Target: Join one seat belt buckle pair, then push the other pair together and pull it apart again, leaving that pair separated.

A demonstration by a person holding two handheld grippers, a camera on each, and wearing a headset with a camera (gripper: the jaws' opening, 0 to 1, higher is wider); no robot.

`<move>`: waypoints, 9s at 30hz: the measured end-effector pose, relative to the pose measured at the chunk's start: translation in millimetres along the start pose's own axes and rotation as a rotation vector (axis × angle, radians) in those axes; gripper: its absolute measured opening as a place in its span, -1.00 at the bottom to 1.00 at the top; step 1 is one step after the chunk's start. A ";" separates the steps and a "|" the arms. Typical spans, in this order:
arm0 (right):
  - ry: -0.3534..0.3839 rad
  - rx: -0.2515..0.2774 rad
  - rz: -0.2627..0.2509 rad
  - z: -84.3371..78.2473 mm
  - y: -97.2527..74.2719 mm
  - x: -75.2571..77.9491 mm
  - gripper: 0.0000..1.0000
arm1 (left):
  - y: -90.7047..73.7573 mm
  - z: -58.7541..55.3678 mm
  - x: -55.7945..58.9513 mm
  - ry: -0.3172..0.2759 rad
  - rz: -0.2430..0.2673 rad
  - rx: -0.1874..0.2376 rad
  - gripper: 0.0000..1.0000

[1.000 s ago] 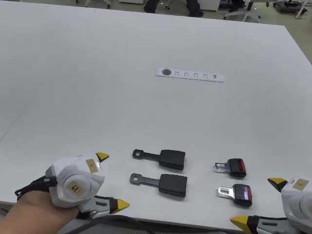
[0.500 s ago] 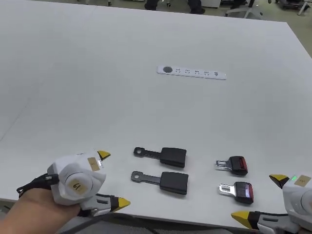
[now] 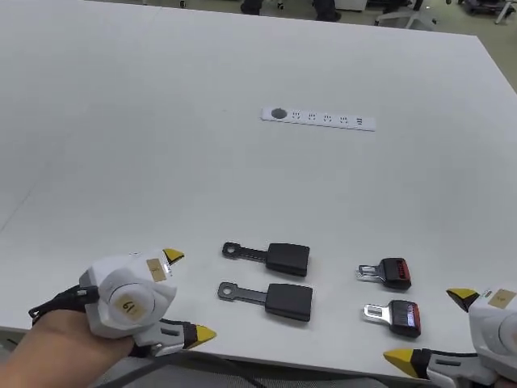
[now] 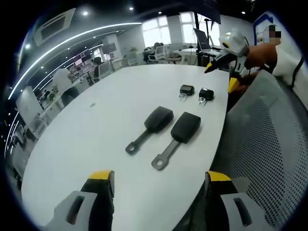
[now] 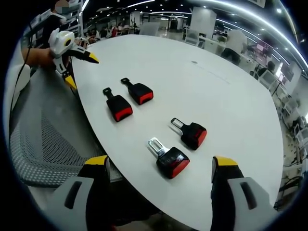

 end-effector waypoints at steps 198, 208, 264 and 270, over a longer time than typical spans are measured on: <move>-0.418 -0.062 0.424 27.3 101.9 -16.7 -0.31 | 137.7 42.3 61.5 0.483 -0.387 -0.417 -0.32; -0.426 -0.065 0.425 38.7 110.0 -23.2 -0.31 | 137.7 41.6 62.6 0.471 -0.387 -0.416 -0.33; -0.490 -0.026 0.454 64.9 129.1 -51.6 -0.34 | 138.0 36.9 60.6 0.428 -0.392 -0.372 -0.34; -0.487 -0.022 0.448 63.7 128.4 -51.7 -0.34 | 136.1 36.9 61.8 0.423 -0.397 -0.362 -0.33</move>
Point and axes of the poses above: the centre of the closed fingertips' face, and the gripper's own axes: y roughly forward along the fingers, x roughly to its right, z roughly out of its top, the point moved 5 cm from there along -y, roughly backward along the fingers, and after that the axes turned 15 degrees about -y, right-handed, at the moved point
